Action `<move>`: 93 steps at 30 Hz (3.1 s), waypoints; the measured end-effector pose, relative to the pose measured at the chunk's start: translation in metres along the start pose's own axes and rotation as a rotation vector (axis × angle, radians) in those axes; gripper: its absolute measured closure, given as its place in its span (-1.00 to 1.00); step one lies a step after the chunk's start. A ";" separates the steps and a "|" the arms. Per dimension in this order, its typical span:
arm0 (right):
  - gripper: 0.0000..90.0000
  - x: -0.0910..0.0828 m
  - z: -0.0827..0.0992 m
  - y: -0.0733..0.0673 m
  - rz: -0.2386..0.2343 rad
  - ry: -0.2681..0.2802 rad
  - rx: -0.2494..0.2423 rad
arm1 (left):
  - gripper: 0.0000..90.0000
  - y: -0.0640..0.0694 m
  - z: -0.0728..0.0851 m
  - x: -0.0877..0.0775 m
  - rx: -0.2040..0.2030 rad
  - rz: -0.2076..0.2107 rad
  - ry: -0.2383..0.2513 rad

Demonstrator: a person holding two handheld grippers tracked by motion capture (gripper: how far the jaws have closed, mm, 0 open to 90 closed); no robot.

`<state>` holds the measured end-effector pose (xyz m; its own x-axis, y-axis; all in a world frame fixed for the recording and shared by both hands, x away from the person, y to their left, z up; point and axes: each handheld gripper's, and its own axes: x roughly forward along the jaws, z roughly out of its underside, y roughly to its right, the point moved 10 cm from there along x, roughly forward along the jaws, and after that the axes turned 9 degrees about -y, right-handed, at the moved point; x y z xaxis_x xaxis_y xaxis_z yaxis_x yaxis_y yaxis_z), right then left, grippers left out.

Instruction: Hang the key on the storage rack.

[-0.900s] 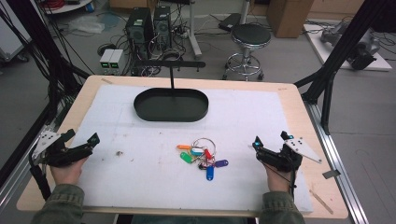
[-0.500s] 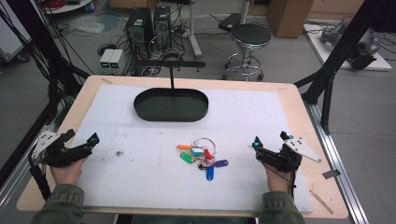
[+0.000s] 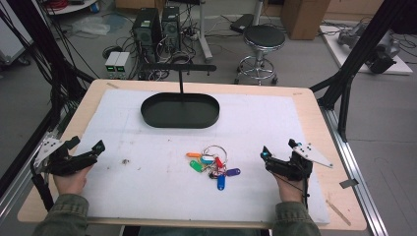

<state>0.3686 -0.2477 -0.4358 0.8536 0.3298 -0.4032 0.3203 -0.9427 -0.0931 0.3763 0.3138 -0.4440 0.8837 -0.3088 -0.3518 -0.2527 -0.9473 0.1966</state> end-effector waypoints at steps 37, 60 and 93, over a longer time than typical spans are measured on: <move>-0.99 0.015 0.013 -0.034 -0.116 -0.135 -0.079 | -0.96 0.002 0.002 0.003 0.002 0.023 -0.016; -0.99 0.029 0.032 -0.066 -0.175 -0.270 -0.207 | -0.96 0.003 0.003 0.004 0.003 0.027 -0.023; -0.94 0.042 0.052 -0.111 -0.333 -0.418 -0.261 | -0.96 0.003 0.003 0.004 0.000 0.028 -0.021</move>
<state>0.3480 -0.1315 -0.4898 0.4726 0.5080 -0.7201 0.6783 -0.7313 -0.0707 0.3783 0.3092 -0.4477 0.8676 -0.3368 -0.3657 -0.2771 -0.9383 0.2069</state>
